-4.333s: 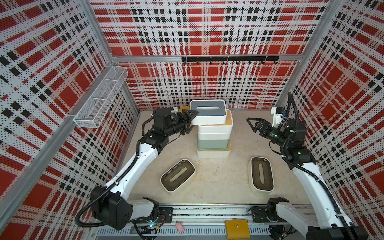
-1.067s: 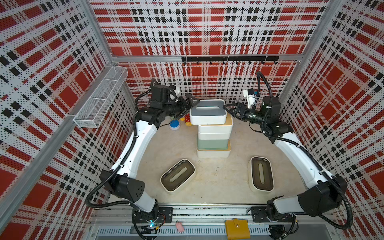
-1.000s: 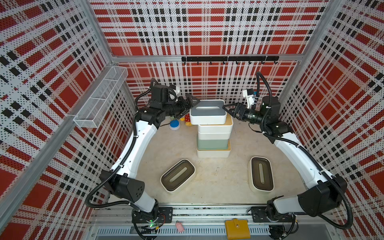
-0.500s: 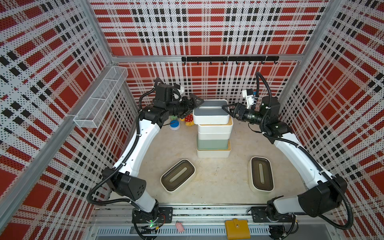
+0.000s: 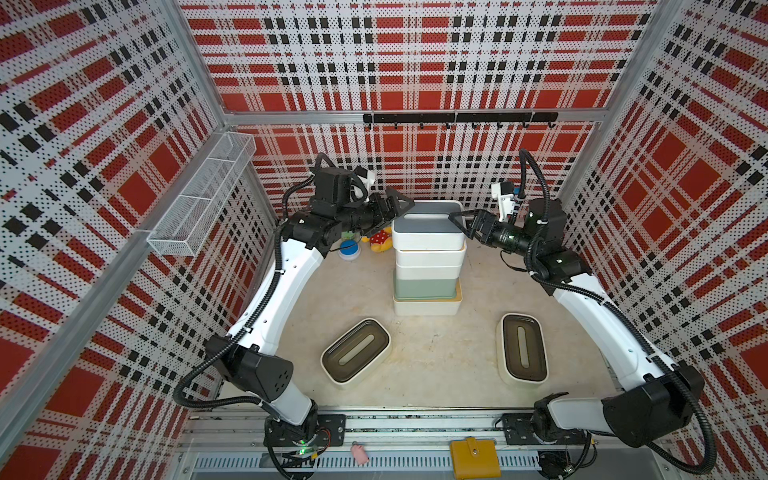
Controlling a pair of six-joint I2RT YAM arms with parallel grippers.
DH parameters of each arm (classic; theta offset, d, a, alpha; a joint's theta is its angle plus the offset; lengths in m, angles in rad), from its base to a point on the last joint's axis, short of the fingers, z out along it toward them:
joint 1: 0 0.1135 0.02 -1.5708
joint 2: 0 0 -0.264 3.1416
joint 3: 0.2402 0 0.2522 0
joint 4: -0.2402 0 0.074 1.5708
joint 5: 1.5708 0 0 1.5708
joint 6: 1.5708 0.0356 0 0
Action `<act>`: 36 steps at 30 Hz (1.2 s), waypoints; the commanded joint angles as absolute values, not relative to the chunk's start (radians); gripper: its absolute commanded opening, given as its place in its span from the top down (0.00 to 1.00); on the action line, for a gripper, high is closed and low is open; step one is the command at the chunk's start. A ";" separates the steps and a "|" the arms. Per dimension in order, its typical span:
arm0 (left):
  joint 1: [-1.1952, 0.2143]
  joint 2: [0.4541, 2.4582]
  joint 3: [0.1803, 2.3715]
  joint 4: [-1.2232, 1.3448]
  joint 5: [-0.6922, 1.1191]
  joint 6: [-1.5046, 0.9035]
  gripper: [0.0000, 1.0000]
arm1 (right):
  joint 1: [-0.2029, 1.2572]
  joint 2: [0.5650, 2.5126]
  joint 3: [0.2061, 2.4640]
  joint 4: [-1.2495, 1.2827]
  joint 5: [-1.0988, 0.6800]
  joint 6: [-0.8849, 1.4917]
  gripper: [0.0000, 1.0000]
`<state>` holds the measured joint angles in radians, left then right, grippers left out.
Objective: Stack the tissue boxes
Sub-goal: Adjust the tissue box on the tissue box.
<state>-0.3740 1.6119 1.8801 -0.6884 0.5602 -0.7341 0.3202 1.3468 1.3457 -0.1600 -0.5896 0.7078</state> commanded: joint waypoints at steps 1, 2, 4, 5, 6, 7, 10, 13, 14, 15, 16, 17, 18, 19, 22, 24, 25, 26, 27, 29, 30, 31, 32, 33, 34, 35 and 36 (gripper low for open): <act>-0.400 1.619 1.905 -0.673 0.587 -0.727 0.01 | 0.331 1.322 1.336 -0.110 -0.599 0.715 0.00; -0.402 1.620 1.906 -0.674 0.586 -0.727 0.01 | 0.331 1.321 1.335 -0.112 -0.597 0.715 0.00; -0.406 1.620 1.906 -0.675 0.587 -0.727 0.01 | 0.331 1.320 1.331 -0.118 -0.589 0.711 0.00; -0.407 1.620 1.904 -0.674 0.585 -0.729 0.01 | 0.332 1.317 1.329 -0.117 -0.587 0.712 0.00; -0.408 1.621 1.905 -0.673 0.586 -0.729 0.01 | 0.332 1.314 1.326 -0.115 -0.585 0.713 0.00; -0.410 1.620 1.905 -0.673 0.585 -0.729 0.01 | 0.331 1.312 1.324 -0.114 -0.581 0.711 0.00; -0.412 1.623 1.908 -0.672 0.588 -0.732 0.00 | 0.332 1.306 1.325 -0.120 -0.573 0.706 0.00; -0.413 1.623 1.909 -0.672 0.588 -0.733 0.01 | 0.331 1.307 1.325 -0.126 -0.577 0.704 0.00; -0.415 1.623 1.908 -0.672 0.588 -0.734 0.01 | 0.331 1.306 1.323 -0.125 -0.577 0.704 0.00; -0.415 1.621 1.908 -0.672 0.588 -0.734 0.01 | 0.331 1.304 1.319 -0.124 -0.577 0.706 0.00; -0.415 1.622 1.909 -0.672 0.588 -0.733 0.01 | 0.331 1.301 1.318 -0.123 -0.576 0.706 0.00; -0.416 1.621 1.908 -0.672 0.588 -0.734 0.01 | 0.331 1.298 1.317 -0.123 -0.574 0.706 0.00; -0.417 1.621 1.907 -0.672 0.588 -0.734 0.01 | 0.332 1.296 1.314 -0.121 -0.574 0.706 0.00; -0.417 1.621 1.905 -0.672 0.590 -0.735 0.01 | 0.331 1.295 1.313 -0.122 -0.575 0.707 0.00; -0.417 1.621 1.904 -0.672 0.588 -0.735 0.01 | 0.331 1.296 1.310 -0.122 -0.579 0.710 0.00; -0.416 1.620 1.902 -0.672 0.586 -0.733 0.01 | 0.332 1.294 1.306 -0.117 -0.580 0.714 0.00; -0.416 1.621 1.901 -0.672 0.586 -0.732 0.01 | 0.331 1.292 1.304 -0.116 -0.578 0.715 0.00; -0.417 1.622 1.900 -0.672 0.588 -0.732 0.01 | 0.332 1.289 1.304 -0.114 -0.576 0.715 0.00; -0.416 1.621 1.897 -0.672 0.587 -0.733 0.01 | 0.333 1.289 1.303 -0.114 -0.572 0.712 0.00; -0.416 1.624 1.891 -0.672 0.589 -0.737 0.01 | 0.332 1.290 1.306 -0.121 -0.569 0.711 0.00; -0.416 1.621 1.889 -0.672 0.589 -0.735 0.01 | 0.333 1.291 1.307 -0.121 -0.570 0.711 0.00; -0.415 1.622 1.885 -0.672 0.589 -0.737 0.00 | 0.333 1.293 1.306 -0.120 -0.573 0.712 0.00; -0.413 1.620 1.881 -0.670 0.588 -0.739 0.01 | 0.333 1.293 1.306 -0.118 -0.572 0.713 0.00; -0.410 1.619 1.878 -0.668 0.588 -0.742 0.00 | 0.333 1.293 1.305 -0.118 -0.572 0.713 0.00; -0.409 1.616 1.875 -0.666 0.588 -0.741 0.01 | 0.333 1.295 1.304 -0.115 -0.573 0.716 0.00; -0.407 1.615 1.875 -0.666 0.588 -0.742 0.01 | 0.333 1.295 1.306 -0.113 -0.577 0.717 0.00; -0.407 1.615 1.875 -0.666 0.590 -0.742 0.01 | 0.334 1.297 1.306 -0.114 -0.577 0.717 0.00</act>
